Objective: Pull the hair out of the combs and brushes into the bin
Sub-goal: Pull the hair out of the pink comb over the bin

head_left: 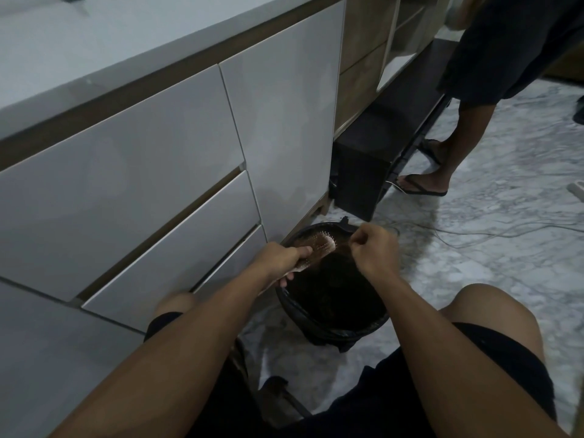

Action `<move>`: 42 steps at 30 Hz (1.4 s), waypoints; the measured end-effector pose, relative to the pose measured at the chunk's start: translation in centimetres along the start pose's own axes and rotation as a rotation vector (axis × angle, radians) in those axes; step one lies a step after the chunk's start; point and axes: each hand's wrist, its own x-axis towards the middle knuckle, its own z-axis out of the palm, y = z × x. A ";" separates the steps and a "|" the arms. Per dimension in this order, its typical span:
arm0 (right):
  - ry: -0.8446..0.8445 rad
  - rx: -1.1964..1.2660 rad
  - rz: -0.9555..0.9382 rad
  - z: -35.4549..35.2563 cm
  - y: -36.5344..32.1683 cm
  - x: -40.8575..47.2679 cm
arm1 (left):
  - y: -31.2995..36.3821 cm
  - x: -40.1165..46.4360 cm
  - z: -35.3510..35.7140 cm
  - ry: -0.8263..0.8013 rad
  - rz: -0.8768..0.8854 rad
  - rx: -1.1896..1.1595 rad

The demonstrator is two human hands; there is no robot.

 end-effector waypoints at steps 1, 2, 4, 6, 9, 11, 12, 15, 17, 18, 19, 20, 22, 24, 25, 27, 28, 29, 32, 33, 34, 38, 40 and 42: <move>0.002 0.004 0.005 0.0 -0.1 -0.1 | 0.1 0.0 0.1 0.007 0.001 0.012; -0.013 0.017 0.009 0.0 0.0 -0.1 | 0.3 0.0 0.1 0.017 0.005 0.033; -0.121 0.098 0.004 -0.2 -0.1 0.0 | 0.6 -0.1 0.3 0.045 0.021 0.091; -0.255 0.236 0.001 -0.3 -0.4 -0.1 | 0.8 -0.2 0.3 0.072 0.045 0.145; -0.276 0.298 -0.051 0.0 -0.8 -0.5 | 1.1 -0.4 0.2 0.079 0.074 0.189; -0.254 0.206 -0.127 0.4 -0.7 -0.7 | 1.1 -0.4 0.1 0.076 0.094 0.224; -0.254 0.161 -0.153 0.6 -0.6 -0.7 | 1.0 -0.3 0.2 0.077 0.102 0.238; -0.249 0.092 -0.160 0.9 -0.3 -0.8 | 0.8 -0.2 0.6 0.089 0.125 0.266; -0.212 0.083 -0.146 1.1 -0.2 -0.7 | 0.6 0.0 0.6 0.101 0.136 0.266; -0.189 0.081 -0.136 1.1 -0.1 -0.7 | 0.4 0.1 0.5 0.103 0.140 0.256; -0.159 0.084 -0.117 1.0 -0.1 -0.6 | 0.3 0.2 0.4 0.100 0.142 0.243; -0.125 0.102 -0.084 0.8 -0.1 -0.6 | 0.1 0.3 0.3 0.091 0.140 0.227; -0.088 0.167 0.001 0.3 -0.2 -0.2 | -0.2 0.5 -0.1 0.080 0.130 0.182; -0.151 0.255 0.075 0.0 -0.3 0.1 | -0.4 0.6 -0.4 0.079 0.124 0.135; -0.223 0.332 0.117 0.0 -0.4 0.2 | -0.4 0.6 -0.5 0.076 0.127 0.121; -0.396 0.496 0.207 0.1 -0.7 0.0 | -0.2 0.5 -0.5 0.075 0.133 0.107; -0.471 0.543 0.225 0.3 -0.9 -0.2 | -0.1 0.4 -0.5 0.076 0.136 0.102; -0.521 0.557 0.229 0.4 -1.0 -0.4 | 0.1 0.3 -0.5 0.079 0.138 0.097; -0.553 0.462 0.231 0.9 -0.9 -0.6 | 0.3 0.2 -0.4 0.084 0.140 0.094; -0.549 0.430 0.231 1.1 -0.8 -0.6 | 0.3 0.2 -0.4 0.085 0.141 0.089; -0.544 0.407 0.232 1.2 -0.6 -0.5 | 0.3 0.2 -0.3 0.088 0.141 0.083; -0.456 0.338 0.216 1.2 0.0 -0.4 | 0.0 0.4 -0.2 0.111 0.137 0.081; -0.378 0.289 0.179 1.0 0.2 -0.2 | -0.2 0.5 -0.4 0.131 0.134 0.090; -0.285 0.176 0.121 0.7 0.2 -0.1 | -0.4 0.5 -0.5 0.145 0.136 0.105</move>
